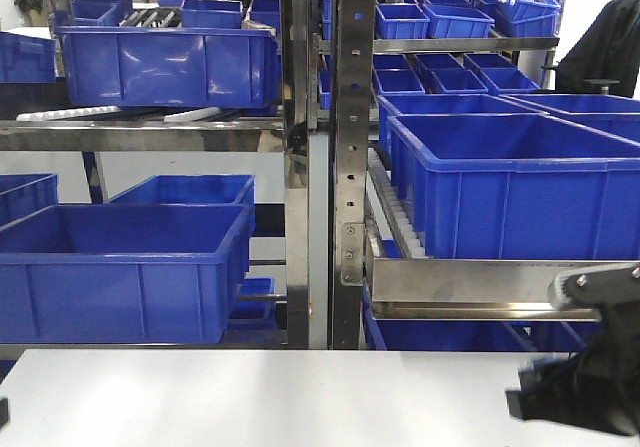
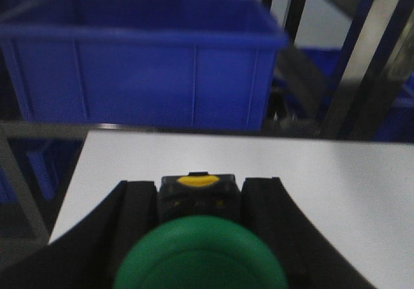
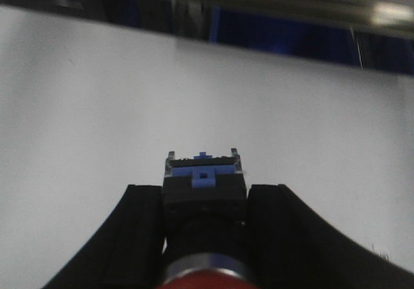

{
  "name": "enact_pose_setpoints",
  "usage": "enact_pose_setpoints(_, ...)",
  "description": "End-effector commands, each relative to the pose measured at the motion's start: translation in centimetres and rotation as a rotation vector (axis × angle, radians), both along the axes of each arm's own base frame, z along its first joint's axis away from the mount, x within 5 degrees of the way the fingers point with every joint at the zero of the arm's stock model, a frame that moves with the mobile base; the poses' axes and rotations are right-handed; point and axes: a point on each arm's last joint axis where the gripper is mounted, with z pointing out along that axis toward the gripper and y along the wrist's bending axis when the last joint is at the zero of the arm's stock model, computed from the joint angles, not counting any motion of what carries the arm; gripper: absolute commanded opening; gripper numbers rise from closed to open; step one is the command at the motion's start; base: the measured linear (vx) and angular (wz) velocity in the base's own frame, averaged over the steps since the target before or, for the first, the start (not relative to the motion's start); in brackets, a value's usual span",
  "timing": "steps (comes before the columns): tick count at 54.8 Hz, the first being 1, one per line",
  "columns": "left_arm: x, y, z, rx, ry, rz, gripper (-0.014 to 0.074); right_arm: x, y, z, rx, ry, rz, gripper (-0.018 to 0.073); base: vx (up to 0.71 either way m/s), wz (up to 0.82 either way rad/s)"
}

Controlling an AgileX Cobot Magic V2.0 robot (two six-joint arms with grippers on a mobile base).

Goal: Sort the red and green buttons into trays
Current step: 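Lift both held buttons off the white table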

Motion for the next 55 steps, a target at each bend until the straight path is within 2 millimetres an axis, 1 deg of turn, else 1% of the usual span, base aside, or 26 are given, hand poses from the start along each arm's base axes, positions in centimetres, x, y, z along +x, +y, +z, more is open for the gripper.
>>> enact_pose_setpoints(1,-1.3,-0.3,5.3,-0.012,-0.259,-0.033,-0.0003,-1.4,-0.1,4.2,0.066,-0.224,0.004,-0.0009,0.00,0.00)
enact_pose_setpoints(3,-1.8,-0.2,6.6,-0.006,-0.294,-0.027,-0.0003,-2.1,-0.2,4.9,0.071,-0.253,0.004,-0.0009,0.00,0.00)
enact_pose_setpoints(9,-3.3,-0.1,9.6,0.004,-0.362,-0.011,-0.0003,-4.6,-0.8,6.8,0.066,-0.313,0.003,-0.0009,0.00,0.00)
enact_pose_setpoints(12,-4.0,-0.4,10.6,0.010,-0.387,-0.022,-0.0003,-5.9,-1.1,7.6,0.078,-0.335,-0.002,-0.0009,0.00,0.00)
enact_pose_setpoints(14,-4.6,-0.6,11.3,0.020,-0.410,-0.039,-0.0003,-7.1,-1.3,8.3,0.091,-0.366,-0.005,-0.0009,0.00,0.00)
enact_pose_setpoints(16,-5.1,-0.9,11.7,0.022,-0.422,-0.061,-0.0003,-7.9,-1.5,8.8,0.099,-0.384,-0.008,-0.0009,0.00,0.00)
enact_pose_setpoints(19,-5.6,-1.3,11.7,0.015,-0.421,-0.087,-0.0003,-8.9,-1.7,9.2,0.104,-0.405,-0.010,-0.0009,0.00,0.00)
enact_pose_setpoints(23,-6.1,-1.6,11.4,0.004,-0.368,-0.097,-0.0003,-10.0,-2.0,9.5,0.091,-0.405,-0.015,-0.0009,0.00,0.00)
enact_pose_setpoints(27,-6.6,-1.7,10.9,-0.011,-0.304,-0.100,-0.0003,-10.5,-2.2,9.3,0.087,-0.388,-0.020,-0.0009,0.00,0.00)
enact_pose_setpoints(32,-7.3,-1.8,10.6,-0.044,-0.255,-0.102,-0.0003,-10.6,-2.2,9.3,0.087,-0.382,-0.021,-0.0009,0.00,0.00)
enact_pose_setpoints(40,-8.2,-1.7,10.9,-0.053,-0.274,-0.109,-0.0003,-10.6,-2.2,9.2,0.088,-0.372,-0.022,-0.0009,0.00,0.00)
enact_pose_setpoints(55,-8.2,-1.7,10.8,-0.052,-0.265,-0.106,-0.0003,-10.7,-2.3,8.6,0.070,-0.302,-0.030,-0.0009,0.00,0.00)
